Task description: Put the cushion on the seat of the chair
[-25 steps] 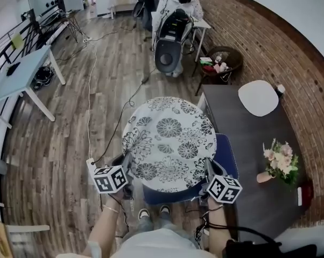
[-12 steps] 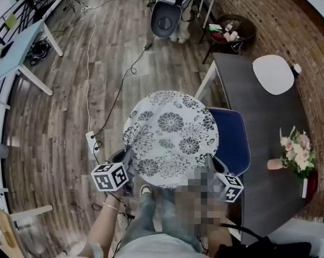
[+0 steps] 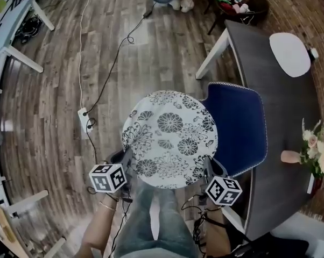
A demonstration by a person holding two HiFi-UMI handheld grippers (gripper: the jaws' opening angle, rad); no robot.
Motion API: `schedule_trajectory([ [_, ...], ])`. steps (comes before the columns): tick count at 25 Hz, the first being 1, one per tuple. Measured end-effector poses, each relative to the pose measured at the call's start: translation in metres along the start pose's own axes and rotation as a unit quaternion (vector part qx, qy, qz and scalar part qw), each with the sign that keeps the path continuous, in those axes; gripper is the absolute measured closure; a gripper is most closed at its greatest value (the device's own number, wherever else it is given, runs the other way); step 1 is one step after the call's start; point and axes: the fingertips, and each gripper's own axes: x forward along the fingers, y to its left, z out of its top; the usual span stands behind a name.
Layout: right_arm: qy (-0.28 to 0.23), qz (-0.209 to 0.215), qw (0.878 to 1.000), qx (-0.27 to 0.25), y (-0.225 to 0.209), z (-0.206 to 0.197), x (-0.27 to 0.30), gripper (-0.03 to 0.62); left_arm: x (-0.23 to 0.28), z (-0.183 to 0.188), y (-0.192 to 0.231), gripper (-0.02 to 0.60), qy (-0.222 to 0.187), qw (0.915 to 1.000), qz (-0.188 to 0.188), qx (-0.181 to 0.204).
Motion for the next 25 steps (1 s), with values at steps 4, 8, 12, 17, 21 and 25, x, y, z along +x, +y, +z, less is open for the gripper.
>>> schedule_trajectory([
  [4, 0.02, -0.005, 1.0, 0.002, -0.01, -0.033, 0.01, 0.579, 0.012, -0.029, 0.012, 0.566, 0.011, 0.9999, -0.001, -0.01],
  [8, 0.039, -0.012, 0.999, 0.01, -0.017, -0.06, 0.012, 0.579, 0.017, -0.057, 0.023, 0.566, 0.031, 0.9993, 0.009, -0.022],
  [12, 0.052, -0.012, 0.999, 0.012, -0.023, -0.073, 0.014, 0.579, 0.022, -0.07, 0.03, 0.566, 0.038, 0.9986, 0.019, -0.032],
  [17, 0.052, -0.015, 0.998, 0.01, -0.025, -0.072, 0.021, 0.579, 0.029, -0.069, 0.029, 0.566, 0.038, 0.9987, 0.015, -0.03],
  [21, 0.044, -0.029, 0.999, 0.002, -0.036, -0.073, 0.033, 0.579, 0.043, -0.069, 0.034, 0.566, 0.038, 0.999, 0.015, -0.021],
  [25, 0.037, -0.033, 0.999, 0.008, -0.042, -0.071, 0.053, 0.579, 0.066, -0.055, 0.041, 0.566, 0.03, 0.9994, 0.007, -0.016],
])
